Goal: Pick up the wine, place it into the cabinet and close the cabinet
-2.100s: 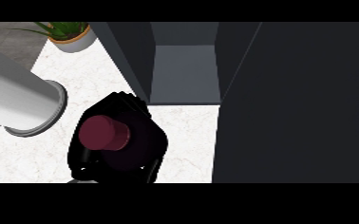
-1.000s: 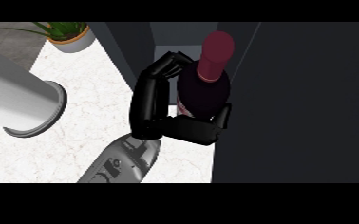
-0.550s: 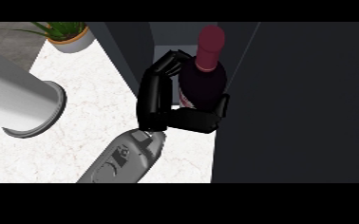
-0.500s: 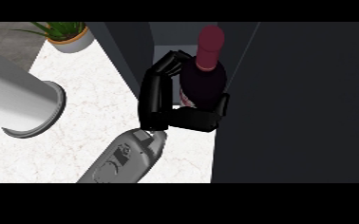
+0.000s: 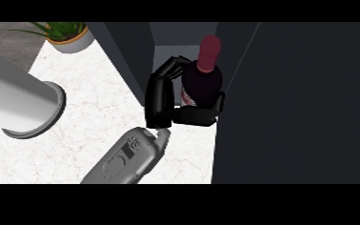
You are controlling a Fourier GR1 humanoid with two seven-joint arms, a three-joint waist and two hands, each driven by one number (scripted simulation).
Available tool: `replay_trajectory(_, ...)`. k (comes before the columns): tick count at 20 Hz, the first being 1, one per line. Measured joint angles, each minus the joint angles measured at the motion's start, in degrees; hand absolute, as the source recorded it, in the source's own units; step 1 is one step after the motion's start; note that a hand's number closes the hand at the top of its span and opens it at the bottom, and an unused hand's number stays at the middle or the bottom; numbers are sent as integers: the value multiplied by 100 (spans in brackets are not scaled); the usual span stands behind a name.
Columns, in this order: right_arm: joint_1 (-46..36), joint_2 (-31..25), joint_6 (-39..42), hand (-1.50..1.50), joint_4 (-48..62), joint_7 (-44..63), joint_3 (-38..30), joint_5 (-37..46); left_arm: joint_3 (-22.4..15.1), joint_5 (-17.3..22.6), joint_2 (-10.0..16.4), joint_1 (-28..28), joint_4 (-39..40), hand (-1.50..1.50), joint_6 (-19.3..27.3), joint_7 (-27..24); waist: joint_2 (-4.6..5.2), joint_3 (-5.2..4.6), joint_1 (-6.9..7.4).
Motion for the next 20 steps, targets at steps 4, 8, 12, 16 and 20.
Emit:
replay_trajectory(4,67,70,-33,-150,-1,-47,96,9,-92,74,0,-56,512,150,46,-396,2,-1,-6)
replay_trajectory(8,31,79,-61,-150,18,-72,96,15,121,41,15,5,823,150,-193,-733,2,-1,22)
replay_trajectory(12,195,77,10,-150,-11,-167,94,7,323,43,17,84,1012,150,-305,-1016,-2,-1,23)
replay_trajectory(16,93,42,-42,-150,-9,-67,77,3,483,246,7,-39,1245,150,-315,-1210,-1,-1,21)
replay_trajectory(20,15,61,-89,-150,5,-62,140,16,841,360,8,-250,1628,150,-571,-1353,2,-2,23)
